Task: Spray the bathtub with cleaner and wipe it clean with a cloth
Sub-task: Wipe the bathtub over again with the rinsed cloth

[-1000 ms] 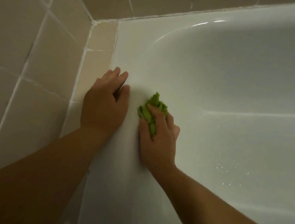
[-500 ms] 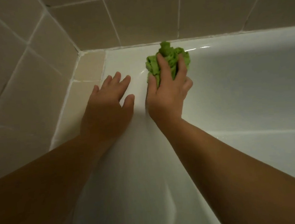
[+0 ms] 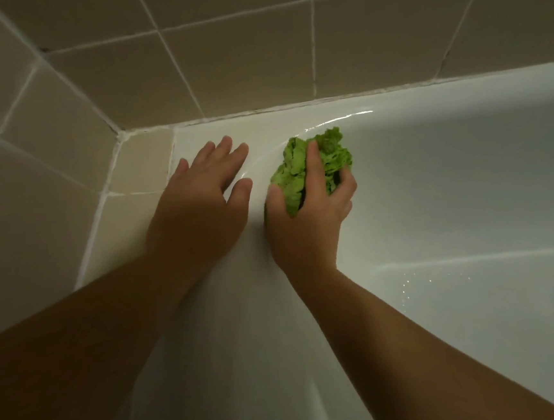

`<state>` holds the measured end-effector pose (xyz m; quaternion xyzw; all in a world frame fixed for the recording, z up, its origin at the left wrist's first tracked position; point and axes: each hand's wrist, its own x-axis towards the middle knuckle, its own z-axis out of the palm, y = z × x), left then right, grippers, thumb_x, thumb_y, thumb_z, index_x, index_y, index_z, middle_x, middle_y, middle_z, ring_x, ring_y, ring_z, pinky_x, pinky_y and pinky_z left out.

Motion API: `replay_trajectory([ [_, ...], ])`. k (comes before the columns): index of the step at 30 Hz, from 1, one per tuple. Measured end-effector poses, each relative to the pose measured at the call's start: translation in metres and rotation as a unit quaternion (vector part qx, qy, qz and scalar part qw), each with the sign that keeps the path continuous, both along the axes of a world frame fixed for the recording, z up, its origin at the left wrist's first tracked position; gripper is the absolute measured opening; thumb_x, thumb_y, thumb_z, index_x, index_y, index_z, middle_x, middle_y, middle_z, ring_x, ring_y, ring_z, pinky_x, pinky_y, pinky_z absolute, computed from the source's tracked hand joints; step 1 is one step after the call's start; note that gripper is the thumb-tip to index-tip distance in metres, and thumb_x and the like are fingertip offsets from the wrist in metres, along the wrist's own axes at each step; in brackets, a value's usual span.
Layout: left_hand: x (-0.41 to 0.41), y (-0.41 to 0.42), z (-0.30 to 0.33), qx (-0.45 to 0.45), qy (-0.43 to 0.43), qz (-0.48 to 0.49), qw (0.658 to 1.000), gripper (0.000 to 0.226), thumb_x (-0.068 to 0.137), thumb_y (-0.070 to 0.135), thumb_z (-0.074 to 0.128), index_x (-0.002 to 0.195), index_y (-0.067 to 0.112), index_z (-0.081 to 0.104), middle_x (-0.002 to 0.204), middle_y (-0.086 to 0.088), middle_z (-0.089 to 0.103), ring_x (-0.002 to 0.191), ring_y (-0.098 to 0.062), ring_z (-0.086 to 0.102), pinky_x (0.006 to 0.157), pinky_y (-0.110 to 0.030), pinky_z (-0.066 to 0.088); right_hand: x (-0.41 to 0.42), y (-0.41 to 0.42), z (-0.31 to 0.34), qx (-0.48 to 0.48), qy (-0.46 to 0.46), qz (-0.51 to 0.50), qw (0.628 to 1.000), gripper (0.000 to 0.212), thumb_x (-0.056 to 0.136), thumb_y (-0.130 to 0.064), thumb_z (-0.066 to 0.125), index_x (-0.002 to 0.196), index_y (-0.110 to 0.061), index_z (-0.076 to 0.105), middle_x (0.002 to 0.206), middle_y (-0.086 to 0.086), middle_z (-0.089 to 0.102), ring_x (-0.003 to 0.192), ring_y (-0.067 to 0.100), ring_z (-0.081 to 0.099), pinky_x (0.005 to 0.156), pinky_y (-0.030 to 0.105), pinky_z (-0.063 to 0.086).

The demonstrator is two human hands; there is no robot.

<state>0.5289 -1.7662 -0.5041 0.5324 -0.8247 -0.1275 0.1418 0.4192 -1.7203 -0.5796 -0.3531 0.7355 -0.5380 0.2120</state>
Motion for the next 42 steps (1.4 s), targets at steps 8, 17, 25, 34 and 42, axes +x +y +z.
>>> replay_trajectory([
  [8,-0.016,-0.011,0.006,0.039,-0.029,-0.039,0.998,0.054,0.109,0.034,0.043,0.161,0.037,0.028,0.169,0.014,0.016,0.157,-0.008,0.008,0.127,-0.033,-0.001,-0.047,-0.003,0.013,-0.004,-0.028,-0.028,0.999,0.083,0.095,-0.029,0.066,0.162,-0.040,0.018,0.164,0.000,0.000,0.151,0.025,0.018,0.115,0.023,0.020],
  [17,-0.040,-0.014,0.004,0.005,-0.073,-0.059,0.996,0.059,0.108,0.031,0.048,0.161,0.039,0.025,0.170,0.011,0.015,0.158,-0.015,0.010,0.127,-0.040,0.004,-0.081,0.021,0.002,-0.023,0.047,0.035,0.998,0.073,0.085,-0.035,0.084,0.148,-0.041,0.047,0.146,-0.003,0.021,0.127,0.014,0.047,0.112,0.021,0.042],
  [25,-0.046,-0.026,-0.003,-0.005,-0.057,-0.085,0.995,0.064,0.103,0.028,0.056,0.160,0.040,0.030,0.168,0.014,0.020,0.157,-0.010,0.013,0.129,-0.040,0.007,-0.088,0.021,-0.007,-0.027,0.021,0.039,0.999,0.089,0.081,-0.028,0.088,0.153,-0.042,0.038,0.149,-0.007,0.018,0.137,0.016,0.042,0.114,0.020,0.035],
  [34,-0.062,-0.036,-0.004,-0.050,-0.016,-0.090,0.995,0.063,0.097,0.031,0.067,0.154,0.042,0.042,0.160,0.021,0.035,0.151,-0.006,0.029,0.123,-0.026,0.018,-0.085,0.014,-0.025,-0.075,-0.095,-0.035,0.992,0.085,0.084,-0.030,0.086,0.154,-0.038,0.037,0.137,-0.009,0.027,0.114,0.003,0.047,0.088,-0.009,0.028],
  [42,-0.062,-0.037,-0.004,-0.051,-0.002,-0.087,0.995,0.060,0.096,0.031,0.069,0.151,0.042,0.046,0.158,0.022,0.037,0.149,-0.004,0.032,0.123,-0.022,0.018,-0.094,0.012,-0.015,-0.085,-0.120,-0.055,0.988,0.079,0.081,-0.028,0.088,0.147,-0.038,0.045,0.136,-0.006,0.029,0.107,0.005,0.051,0.076,-0.011,0.033],
])
